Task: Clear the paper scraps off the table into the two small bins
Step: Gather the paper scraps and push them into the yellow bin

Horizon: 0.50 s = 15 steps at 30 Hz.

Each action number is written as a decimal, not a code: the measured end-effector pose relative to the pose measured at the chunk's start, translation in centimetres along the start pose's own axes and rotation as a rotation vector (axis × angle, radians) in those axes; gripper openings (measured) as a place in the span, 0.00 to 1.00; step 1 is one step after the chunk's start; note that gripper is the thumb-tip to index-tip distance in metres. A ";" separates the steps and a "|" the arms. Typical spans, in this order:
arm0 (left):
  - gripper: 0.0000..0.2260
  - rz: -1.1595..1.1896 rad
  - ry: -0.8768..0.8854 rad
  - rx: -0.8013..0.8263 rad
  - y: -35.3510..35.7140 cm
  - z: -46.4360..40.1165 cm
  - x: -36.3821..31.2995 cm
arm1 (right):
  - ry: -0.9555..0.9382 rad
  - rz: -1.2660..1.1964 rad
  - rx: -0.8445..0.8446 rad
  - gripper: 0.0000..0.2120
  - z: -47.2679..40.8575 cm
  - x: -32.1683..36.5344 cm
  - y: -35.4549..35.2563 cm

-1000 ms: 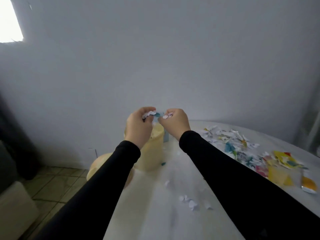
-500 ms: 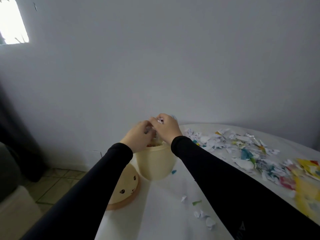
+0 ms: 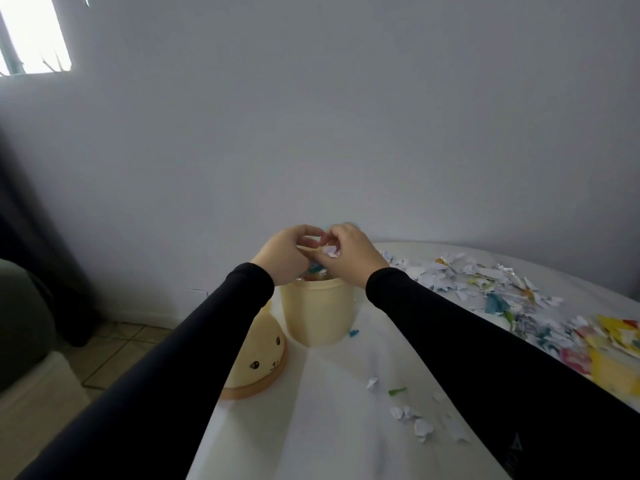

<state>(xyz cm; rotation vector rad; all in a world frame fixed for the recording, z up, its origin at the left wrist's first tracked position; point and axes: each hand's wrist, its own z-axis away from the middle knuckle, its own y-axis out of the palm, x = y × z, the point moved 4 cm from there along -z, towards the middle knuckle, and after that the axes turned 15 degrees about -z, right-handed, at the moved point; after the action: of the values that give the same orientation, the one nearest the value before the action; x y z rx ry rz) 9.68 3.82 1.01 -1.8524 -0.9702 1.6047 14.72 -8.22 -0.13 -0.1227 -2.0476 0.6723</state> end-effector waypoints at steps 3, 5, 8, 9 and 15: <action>0.19 0.005 -0.012 -0.078 -0.5 0.1 0.2 | 0.001 -0.010 -0.014 0.17 0.3 0.6 -0.5; 0.16 -0.111 0.019 -0.139 -1.4 0.2 0.2 | -0.024 0.009 -0.026 0.18 0.5 0.9 -1.1; 0.12 -0.326 0.099 -0.165 -2.0 0.8 -1.1 | -0.019 0.085 -0.027 0.22 0.8 0.9 -1.8; 0.12 -0.352 0.125 -0.161 -1.9 1.0 -1.8 | -0.011 0.113 -0.040 0.23 1.0 0.9 -2.0; 0.09 -0.243 0.050 -0.012 0.4 1.0 -3.3 | -0.027 0.228 -0.083 0.21 1.9 1.4 -2.1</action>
<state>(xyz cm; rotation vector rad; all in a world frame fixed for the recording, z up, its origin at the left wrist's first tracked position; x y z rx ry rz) 8.60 0.89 2.61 -1.6994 -1.1369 1.4043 12.74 -10.29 1.28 -0.4013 -2.1072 0.7314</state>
